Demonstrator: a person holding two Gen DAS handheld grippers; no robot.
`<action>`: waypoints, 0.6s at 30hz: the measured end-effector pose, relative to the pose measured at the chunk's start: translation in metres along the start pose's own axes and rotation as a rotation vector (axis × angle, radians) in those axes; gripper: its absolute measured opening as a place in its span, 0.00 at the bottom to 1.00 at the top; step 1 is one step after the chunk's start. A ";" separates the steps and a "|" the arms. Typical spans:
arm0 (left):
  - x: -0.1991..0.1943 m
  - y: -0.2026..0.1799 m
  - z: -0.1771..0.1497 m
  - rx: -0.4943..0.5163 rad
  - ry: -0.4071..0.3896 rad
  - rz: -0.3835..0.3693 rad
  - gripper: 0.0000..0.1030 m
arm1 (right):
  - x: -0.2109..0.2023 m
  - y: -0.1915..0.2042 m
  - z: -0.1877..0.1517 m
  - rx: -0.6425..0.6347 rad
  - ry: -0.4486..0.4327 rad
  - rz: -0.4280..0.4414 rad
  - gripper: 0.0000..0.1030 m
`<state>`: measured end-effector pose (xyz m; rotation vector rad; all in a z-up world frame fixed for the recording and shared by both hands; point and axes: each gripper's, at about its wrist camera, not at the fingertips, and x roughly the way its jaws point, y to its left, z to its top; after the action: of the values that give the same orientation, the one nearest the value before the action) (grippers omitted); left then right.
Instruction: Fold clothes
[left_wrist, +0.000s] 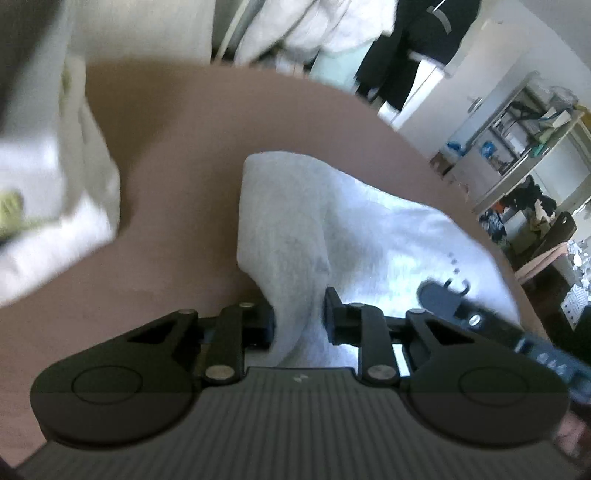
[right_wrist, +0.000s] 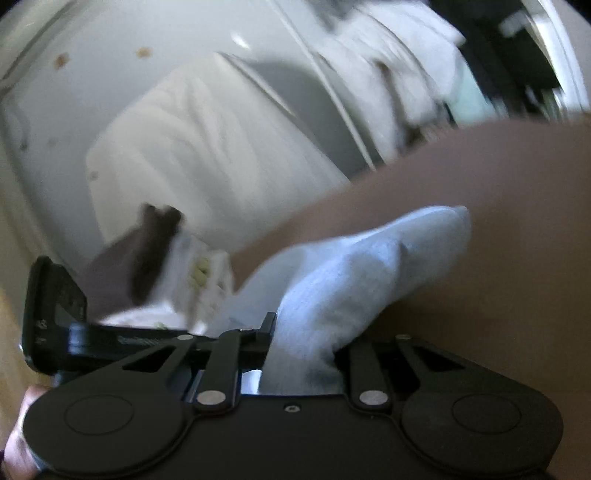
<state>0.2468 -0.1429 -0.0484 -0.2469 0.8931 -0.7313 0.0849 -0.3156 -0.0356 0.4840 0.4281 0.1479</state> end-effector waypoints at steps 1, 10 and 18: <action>-0.025 -0.003 0.004 0.012 -0.046 0.000 0.23 | -0.004 0.011 0.010 -0.031 -0.019 0.013 0.21; -0.268 0.042 0.057 -0.063 -0.497 0.041 0.23 | 0.012 0.141 0.125 -0.160 -0.040 0.442 0.21; -0.417 0.118 0.047 -0.270 -0.859 0.235 0.41 | 0.137 0.241 0.177 -0.008 0.085 0.824 0.21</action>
<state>0.1701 0.2191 0.1815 -0.6268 0.1842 -0.2267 0.2758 -0.1462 0.1722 0.6263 0.2891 0.9670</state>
